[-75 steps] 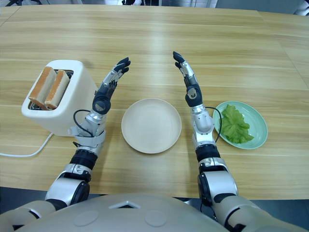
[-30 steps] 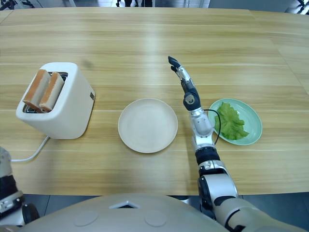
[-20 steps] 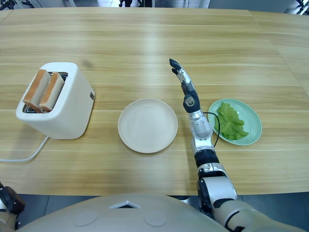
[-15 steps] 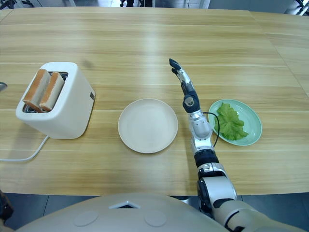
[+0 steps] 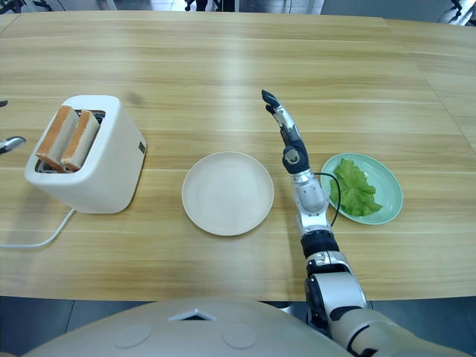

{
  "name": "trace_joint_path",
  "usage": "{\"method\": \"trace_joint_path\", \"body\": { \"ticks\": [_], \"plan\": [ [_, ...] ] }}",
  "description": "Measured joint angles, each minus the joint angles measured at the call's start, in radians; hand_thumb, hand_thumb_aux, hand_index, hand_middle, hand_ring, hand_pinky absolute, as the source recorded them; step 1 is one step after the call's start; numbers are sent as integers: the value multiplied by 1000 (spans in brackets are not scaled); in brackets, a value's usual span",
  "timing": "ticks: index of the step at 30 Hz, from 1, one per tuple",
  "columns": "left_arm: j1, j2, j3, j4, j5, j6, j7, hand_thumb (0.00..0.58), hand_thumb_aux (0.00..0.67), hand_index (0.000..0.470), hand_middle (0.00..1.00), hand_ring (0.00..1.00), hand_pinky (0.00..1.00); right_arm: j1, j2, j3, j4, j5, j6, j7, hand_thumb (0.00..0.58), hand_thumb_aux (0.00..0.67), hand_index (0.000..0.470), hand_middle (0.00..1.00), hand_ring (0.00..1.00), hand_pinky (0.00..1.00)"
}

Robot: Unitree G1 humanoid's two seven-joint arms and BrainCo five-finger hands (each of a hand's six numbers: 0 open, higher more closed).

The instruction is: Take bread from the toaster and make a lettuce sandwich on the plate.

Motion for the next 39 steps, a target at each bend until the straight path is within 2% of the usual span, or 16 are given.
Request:
{"method": "trace_joint_path", "body": {
  "ticks": [5,22,36,37,38,39],
  "plan": [
    [29,1,-30,-2,-69,-32,-33,0,0,0,0,0,0,0,-1,0,0,-1,1,-5,0,0,0,0,0,0],
    [15,20,-149,-11,-69,-56,-34,0,0,0,0,0,0,12,-1,1,-8,-5,2,-11,0,0,0,0,0,0],
    [22,20,-160,-40,-85,-59,-40,0,0,0,0,0,0,25,0,2,-16,-5,3,-11,0,0,0,0,0,0],
    [22,20,-160,-40,-85,-59,-40,27,16,11,0,0,0,28,0,3,-20,-5,3,-11,0,0,0,0,0,0],
    [22,20,-160,-40,-85,-59,-40,27,16,11,0,0,0,30,0,4,-23,-5,4,-11,0,0,0,0,0,0],
    [21,20,-160,-40,-86,-60,-40,75,45,31,0,0,0,30,0,6,-27,-5,4,-11,0,0,0,0,0,0]
  ]
}}
